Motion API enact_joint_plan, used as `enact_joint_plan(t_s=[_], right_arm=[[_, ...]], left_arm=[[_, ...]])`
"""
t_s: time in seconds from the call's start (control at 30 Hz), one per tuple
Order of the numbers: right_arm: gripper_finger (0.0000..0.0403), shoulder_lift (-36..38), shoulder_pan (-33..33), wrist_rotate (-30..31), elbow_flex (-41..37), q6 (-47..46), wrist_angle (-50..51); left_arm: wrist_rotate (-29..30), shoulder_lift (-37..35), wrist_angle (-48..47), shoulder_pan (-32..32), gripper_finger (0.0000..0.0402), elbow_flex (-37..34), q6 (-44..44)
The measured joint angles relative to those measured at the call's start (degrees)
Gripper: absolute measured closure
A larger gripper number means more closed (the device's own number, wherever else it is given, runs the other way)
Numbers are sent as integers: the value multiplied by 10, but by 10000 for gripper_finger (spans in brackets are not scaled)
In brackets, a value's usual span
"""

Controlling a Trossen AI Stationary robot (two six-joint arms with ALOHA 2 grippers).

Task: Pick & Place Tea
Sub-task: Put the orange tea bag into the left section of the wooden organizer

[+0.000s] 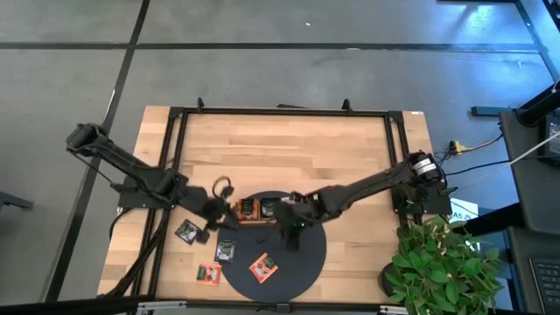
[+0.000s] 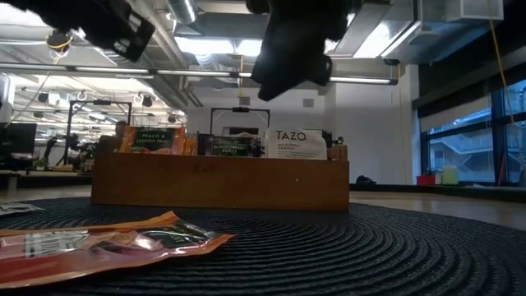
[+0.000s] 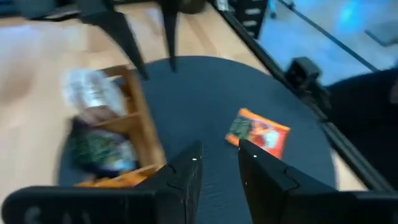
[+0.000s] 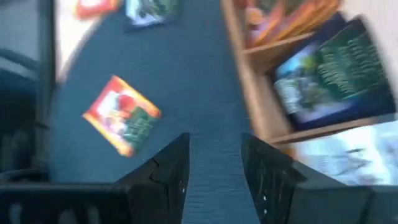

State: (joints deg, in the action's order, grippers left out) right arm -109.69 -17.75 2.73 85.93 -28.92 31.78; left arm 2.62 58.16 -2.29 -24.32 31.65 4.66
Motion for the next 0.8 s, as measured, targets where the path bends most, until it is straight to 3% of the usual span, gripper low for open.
enact_joint_plan(t_s=[0.3, 0.43, 0.6, 0.8], right_arm=[[257, -22, -69, 5, 0, -177, -102], [257, -45, -90, 32, 0, -230, -134], [257, -84, -100, 34, 0, -309, -147], [256, -139, -99, -17, 0, -382, -160]], left_arm=[[19, 193, -9, -82, 302, 136, -43], [-19, 269, -49, -85, 302, 195, -48], [-39, 334, -83, -95, 302, 217, -34], [-40, 386, -9, -88, 302, 219, -44]])
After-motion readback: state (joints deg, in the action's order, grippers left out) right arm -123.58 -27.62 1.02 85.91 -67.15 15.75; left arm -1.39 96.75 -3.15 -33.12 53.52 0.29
